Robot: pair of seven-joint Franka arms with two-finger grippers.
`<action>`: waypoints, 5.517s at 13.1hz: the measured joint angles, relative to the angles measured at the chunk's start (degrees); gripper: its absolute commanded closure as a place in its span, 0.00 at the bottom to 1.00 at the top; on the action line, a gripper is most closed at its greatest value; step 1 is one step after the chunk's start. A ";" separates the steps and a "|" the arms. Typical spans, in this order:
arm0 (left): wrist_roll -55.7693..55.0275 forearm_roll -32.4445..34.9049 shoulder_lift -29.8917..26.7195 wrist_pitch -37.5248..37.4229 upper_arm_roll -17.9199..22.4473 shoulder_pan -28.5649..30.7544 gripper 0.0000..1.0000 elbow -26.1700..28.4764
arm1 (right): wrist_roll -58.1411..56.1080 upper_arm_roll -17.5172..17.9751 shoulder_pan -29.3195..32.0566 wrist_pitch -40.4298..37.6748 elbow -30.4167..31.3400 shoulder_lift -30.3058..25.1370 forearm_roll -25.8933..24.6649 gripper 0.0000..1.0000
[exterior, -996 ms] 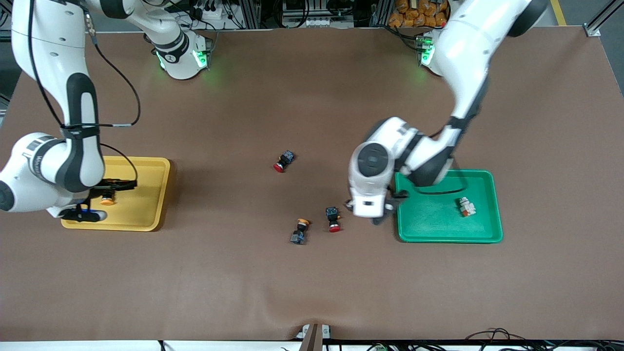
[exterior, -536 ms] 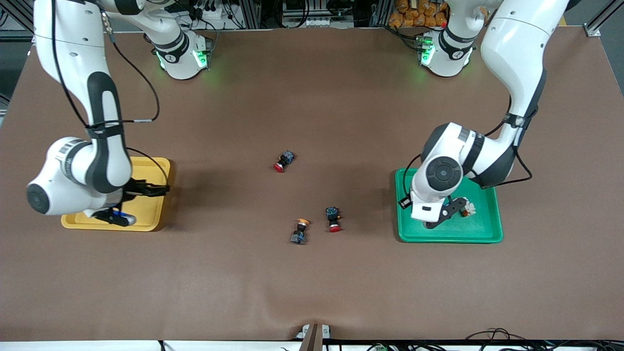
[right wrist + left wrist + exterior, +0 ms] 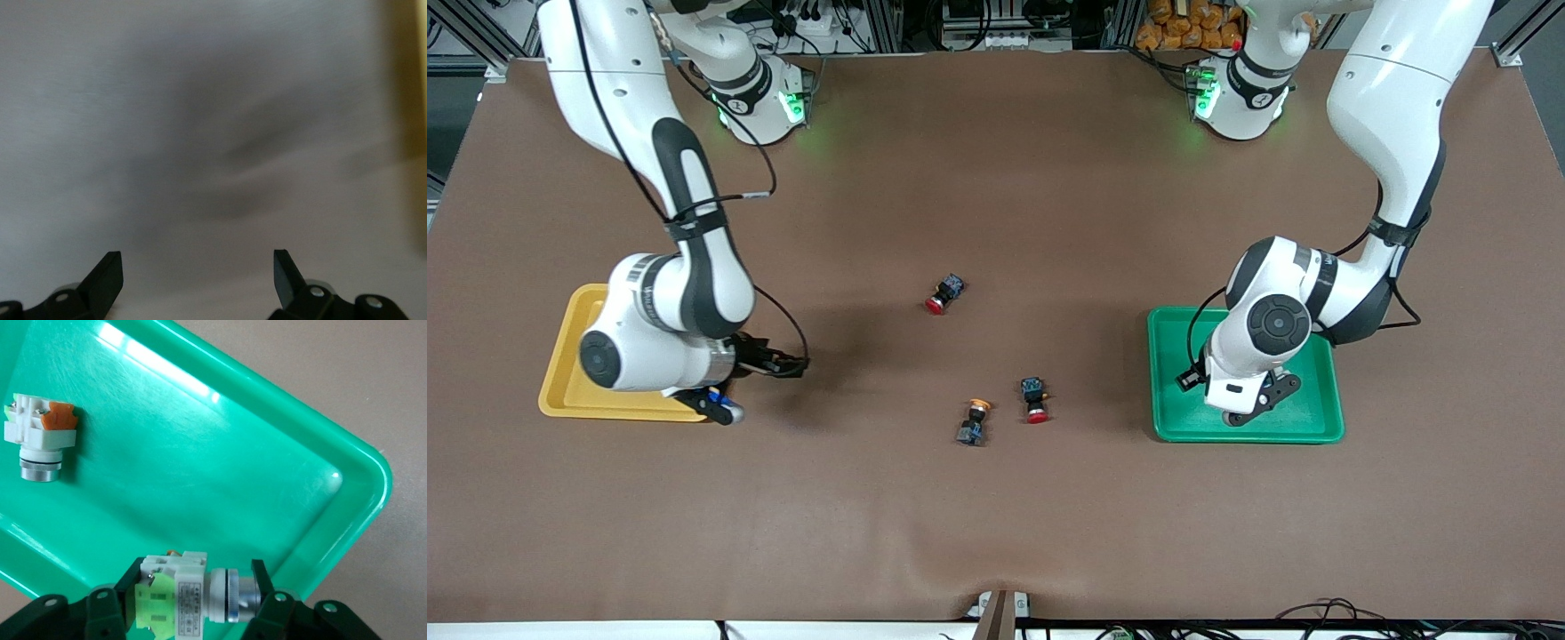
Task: Place green and yellow buttons in trays
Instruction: 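Release the green button in the tray while the right gripper grasps another yellow button, then carry the yellow button to the yellow tray while the left arm withdraws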
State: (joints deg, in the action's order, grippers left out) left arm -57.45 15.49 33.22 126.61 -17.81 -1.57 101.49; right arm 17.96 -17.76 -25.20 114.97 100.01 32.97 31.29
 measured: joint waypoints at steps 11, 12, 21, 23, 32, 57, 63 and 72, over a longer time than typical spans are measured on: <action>0.00 5.56 3.20 3.89 0.03 -0.13 0.40 0.66 | 16.47 14.18 -1.12 22.75 -3.36 1.45 -0.14 0.00; 0.00 6.26 3.19 3.88 0.06 -0.08 0.00 0.68 | 18.60 14.41 -2.07 24.34 -3.74 2.32 -0.26 0.00; 5.98 4.15 -6.39 -12.22 -0.07 0.48 0.00 -5.92 | 25.27 14.84 -6.14 28.99 -14.70 12.89 -7.92 0.00; 12.49 1.49 -9.14 -18.14 -0.06 1.52 0.00 -10.05 | 25.28 15.33 -7.01 31.94 -15.67 14.35 -8.42 0.00; 32.63 -7.76 -16.88 -33.63 -0.03 12.31 0.00 -15.92 | 25.32 15.55 -10.33 37.67 -23.36 21.69 -9.27 0.00; 39.46 -10.01 -23.47 -33.93 -0.87 14.51 0.00 -19.75 | 15.11 7.47 -2.84 7.58 -7.62 0.81 -18.03 1.00; 41.44 -11.06 -25.30 -32.87 7.32 3.20 0.00 -20.35 | -3.37 -1.16 0.19 8.64 7.15 -4.72 -19.20 1.00; 47.65 -11.25 -31.94 -35.90 14.68 -1.30 0.00 -14.24 | -32.73 -10.78 6.79 16.87 13.15 -4.21 -19.24 1.00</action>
State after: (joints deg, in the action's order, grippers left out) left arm -9.81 4.24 1.28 90.71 -3.12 -2.87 87.25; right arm -14.78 -28.54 -18.41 131.84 113.16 28.76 12.06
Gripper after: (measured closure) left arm 0.000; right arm 0.581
